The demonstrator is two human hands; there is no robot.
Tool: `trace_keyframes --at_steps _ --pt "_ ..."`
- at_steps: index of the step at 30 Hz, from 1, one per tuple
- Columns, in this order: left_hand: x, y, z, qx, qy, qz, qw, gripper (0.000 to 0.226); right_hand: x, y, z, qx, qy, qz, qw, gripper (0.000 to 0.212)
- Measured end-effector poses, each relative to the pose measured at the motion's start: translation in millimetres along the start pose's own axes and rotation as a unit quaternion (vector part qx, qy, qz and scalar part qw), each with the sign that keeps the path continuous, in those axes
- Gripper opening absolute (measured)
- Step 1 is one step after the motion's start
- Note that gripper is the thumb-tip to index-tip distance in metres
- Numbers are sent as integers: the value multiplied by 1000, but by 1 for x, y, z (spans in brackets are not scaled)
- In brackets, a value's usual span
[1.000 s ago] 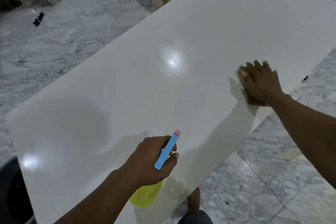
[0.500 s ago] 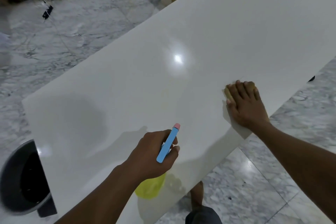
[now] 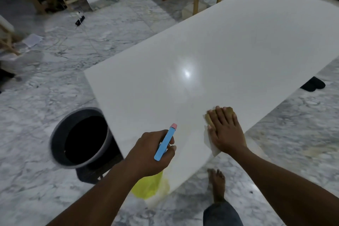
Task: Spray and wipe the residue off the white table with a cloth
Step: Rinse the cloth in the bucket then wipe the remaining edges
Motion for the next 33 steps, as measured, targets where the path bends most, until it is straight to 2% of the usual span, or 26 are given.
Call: trace_keyframes --at_steps 8,14,16,18,20,22,23,25,26,27,28,30,33 --pt "121 25 -150 -28 44 -11 999 12 208 -52 -109 -16 82 25 996 57" --pt "172 33 -209 -37 72 -18 997 12 315 -76 -169 -11 120 66 990 50" --pt "180 39 -219 -47 76 -24 996 11 338 -78 -178 -6 130 103 986 43" --pt "181 41 -224 -56 75 -29 995 12 354 -82 -186 18 106 219 970 37" --pt "182 41 -228 -63 74 -34 995 14 366 -86 -195 78 18 408 910 36" --pt "180 39 -228 -62 70 -36 995 15 364 -81 -204 86 -126 570 807 38" --pt "179 39 -226 -59 73 -35 995 13 357 -78 -204 88 -209 642 733 37" --pt "177 37 -219 -52 83 -39 994 11 344 -75 -206 153 -356 762 519 39" --pt "173 35 -213 -47 86 -41 994 11 334 -62 -204 189 -378 790 443 42" --pt "169 33 -207 -41 89 -42 994 10 321 -46 -199 199 -376 816 392 45" --pt "164 31 -202 -36 90 -41 994 10 306 -29 -192 187 -365 838 360 46" --pt "152 27 -187 -20 87 -37 995 7 268 -2 -180 140 -347 869 324 51" --pt "133 21 -169 10 67 -27 997 9 209 24 -173 85 -345 881 312 62"
Point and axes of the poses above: each hand's wrist, its own z-axis towards the middle knuckle, its own y-axis out of the back of the hand, x = y × z, the point moved 6 cm from there along z, towards the middle knuckle, and after that the axes turned 5 degrees about z, right-handed, at the moved point
